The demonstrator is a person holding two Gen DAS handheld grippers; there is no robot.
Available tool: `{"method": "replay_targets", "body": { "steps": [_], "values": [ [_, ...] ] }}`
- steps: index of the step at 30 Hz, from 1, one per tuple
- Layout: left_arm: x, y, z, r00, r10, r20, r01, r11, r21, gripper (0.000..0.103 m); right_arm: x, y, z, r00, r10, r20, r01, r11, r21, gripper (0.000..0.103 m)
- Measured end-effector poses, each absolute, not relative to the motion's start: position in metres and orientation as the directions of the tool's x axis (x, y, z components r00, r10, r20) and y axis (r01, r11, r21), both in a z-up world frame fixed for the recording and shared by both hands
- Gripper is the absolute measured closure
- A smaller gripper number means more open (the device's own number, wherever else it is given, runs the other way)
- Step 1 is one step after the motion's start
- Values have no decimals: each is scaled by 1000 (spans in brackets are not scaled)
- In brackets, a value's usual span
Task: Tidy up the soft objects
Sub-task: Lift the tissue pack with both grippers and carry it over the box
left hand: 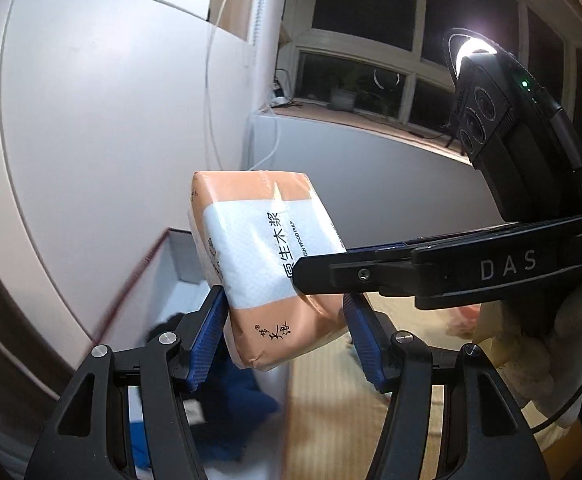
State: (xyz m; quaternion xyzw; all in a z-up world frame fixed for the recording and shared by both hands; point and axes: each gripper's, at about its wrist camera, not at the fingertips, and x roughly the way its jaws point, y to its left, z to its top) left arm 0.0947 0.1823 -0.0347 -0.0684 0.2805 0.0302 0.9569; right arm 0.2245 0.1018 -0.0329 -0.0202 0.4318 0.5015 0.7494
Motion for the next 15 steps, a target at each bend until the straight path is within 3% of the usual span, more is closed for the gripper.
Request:
{"method": "replay_targets", "body": {
  "steps": [15],
  "values": [
    [152,228,-64,755,33,-655,-165,976,-141,44,268,168,-57,101,699,-708,-745,525,412,61]
  ]
}}
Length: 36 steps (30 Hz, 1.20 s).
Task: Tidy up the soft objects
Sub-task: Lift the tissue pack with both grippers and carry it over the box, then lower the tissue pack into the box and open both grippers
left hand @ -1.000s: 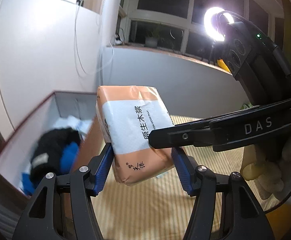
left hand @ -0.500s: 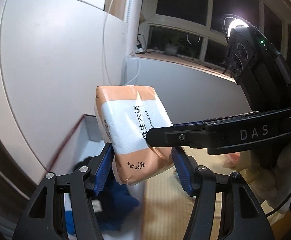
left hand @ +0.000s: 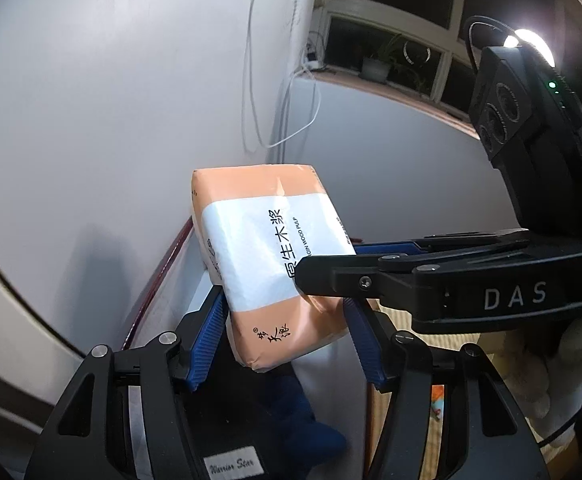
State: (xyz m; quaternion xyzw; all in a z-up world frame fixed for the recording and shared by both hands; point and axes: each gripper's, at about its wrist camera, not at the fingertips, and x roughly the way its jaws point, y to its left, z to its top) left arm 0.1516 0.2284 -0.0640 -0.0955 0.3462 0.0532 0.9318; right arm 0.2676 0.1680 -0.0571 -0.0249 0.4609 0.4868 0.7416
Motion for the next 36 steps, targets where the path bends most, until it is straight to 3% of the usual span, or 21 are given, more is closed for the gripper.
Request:
{"method": "replay_targets", "body": {
  "steps": [10,27,32,36],
  "values": [
    [157,225,-70,727,127,-675,-221,974,-55,44,281,161,-68,154,666,-730,-707,590,389,61],
    [121,192,-58,766,128,-630,-176,984,-15,44,261,92,-61,259,634,-728,-691,648,319,55],
    [109,174,-53,779,118,-616,-154,988,-5,44,242,65,-57,318,616,-721,-694,669,265,46],
    [99,162,-51,789,109,-605,-139,990,-2,44,228,36,-62,301,622,-723,-683,670,292,46]
  ]
}}
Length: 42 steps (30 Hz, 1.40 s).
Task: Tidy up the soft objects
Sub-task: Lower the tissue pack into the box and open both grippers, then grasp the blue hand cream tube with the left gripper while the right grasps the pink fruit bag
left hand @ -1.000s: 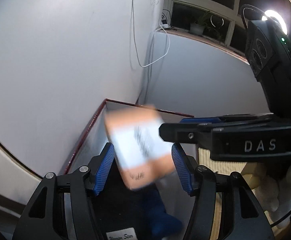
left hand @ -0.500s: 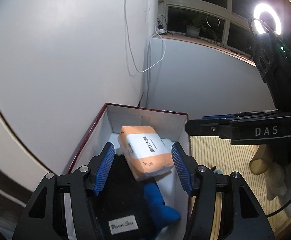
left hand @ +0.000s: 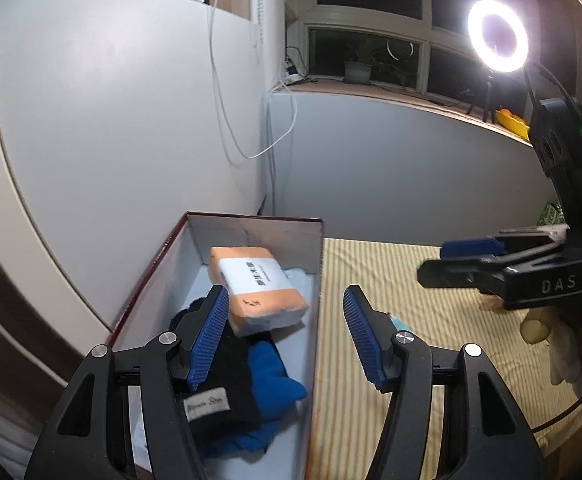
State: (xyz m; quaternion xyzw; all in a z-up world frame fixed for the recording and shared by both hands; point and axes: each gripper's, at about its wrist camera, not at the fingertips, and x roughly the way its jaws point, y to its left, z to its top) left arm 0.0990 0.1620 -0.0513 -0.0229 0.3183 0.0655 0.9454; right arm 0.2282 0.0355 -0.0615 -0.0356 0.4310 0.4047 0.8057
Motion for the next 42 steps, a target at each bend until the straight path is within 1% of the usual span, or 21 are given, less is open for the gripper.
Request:
{"method": "replay_targets", "body": {
  "steps": [6,14,18,21,25,30,33,36,38,40,42],
  "values": [
    [75,148,-61,796,60,-602,-130,989,-74,44,201,-11,-68,335,623,-707,-664,688,293,46],
    [47,112,-84,801,-2,-599,-92,988,-127,44,156,-100,-73,503,592,-629,-557,779,288,46],
    [42,91,-93,804,-30,-594,-67,988,-141,39,139,-134,-84,556,530,-640,-502,828,249,45],
    [42,79,-102,797,-57,-601,-52,985,-163,39,133,-157,-98,569,493,-658,-443,858,260,44],
    [46,71,-117,779,-99,-619,-52,974,-222,39,131,-186,-121,573,463,-677,-375,882,286,44],
    [63,60,-134,749,-99,-655,-68,972,-225,39,143,-211,-138,580,401,-708,-312,913,262,44],
    [75,56,-143,732,-94,-675,-77,973,-219,39,160,-219,-144,583,378,-719,-299,923,243,39],
    [86,54,-151,717,-73,-693,-93,976,-199,37,178,-219,-143,607,357,-710,-302,930,210,34],
    [96,54,-157,705,-66,-706,-106,975,-197,36,192,-214,-144,621,346,-704,-313,932,182,25],
    [106,55,-160,696,-65,-715,-115,973,-200,36,203,-210,-145,633,336,-698,-326,933,153,20],
    [118,54,-164,685,-56,-727,-126,973,-194,36,215,-203,-147,638,320,-701,-336,934,122,20]
  ]
}}
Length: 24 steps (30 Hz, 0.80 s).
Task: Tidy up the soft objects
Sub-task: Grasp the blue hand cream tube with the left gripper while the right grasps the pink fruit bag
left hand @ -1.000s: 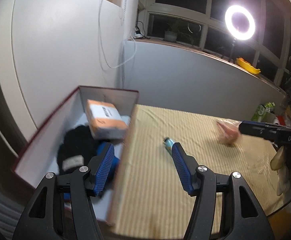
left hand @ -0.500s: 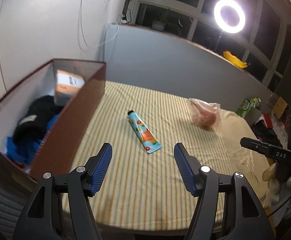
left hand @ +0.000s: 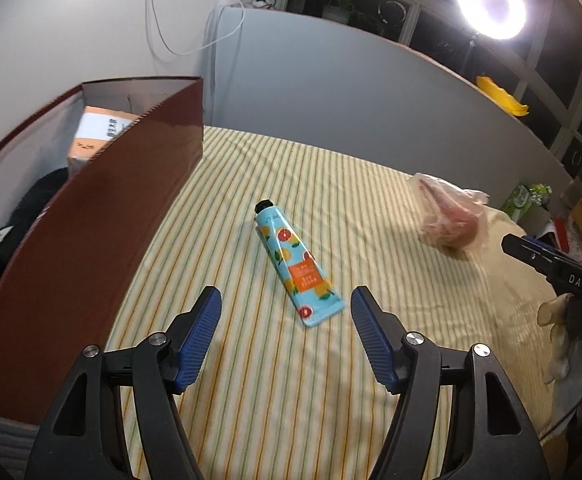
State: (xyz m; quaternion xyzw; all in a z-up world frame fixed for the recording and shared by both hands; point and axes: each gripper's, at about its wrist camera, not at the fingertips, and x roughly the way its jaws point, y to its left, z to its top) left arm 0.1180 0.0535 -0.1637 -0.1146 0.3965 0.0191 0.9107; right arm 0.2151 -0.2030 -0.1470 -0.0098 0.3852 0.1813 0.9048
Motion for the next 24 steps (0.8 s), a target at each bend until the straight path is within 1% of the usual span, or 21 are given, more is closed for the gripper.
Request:
{"method": "replay_targets", "body": {
  "steps": [6,11,16,24],
  "values": [
    [152,49,-176,665,-26,-746,-161,971,-177,36,239,-187,-152,650,295,-701,-356,932,63,18],
    [177,43,-188,639,8,-769,-188,971,-146,36,258,-179,-160,646,276,-712,-333,941,63,18],
    [189,38,-196,622,36,-782,-187,977,-104,36,274,-168,-170,635,250,-731,-332,943,35,18],
    [193,43,-201,618,33,-786,-195,974,-113,36,282,-159,-185,605,262,-752,-376,926,20,18]
  ]
}}
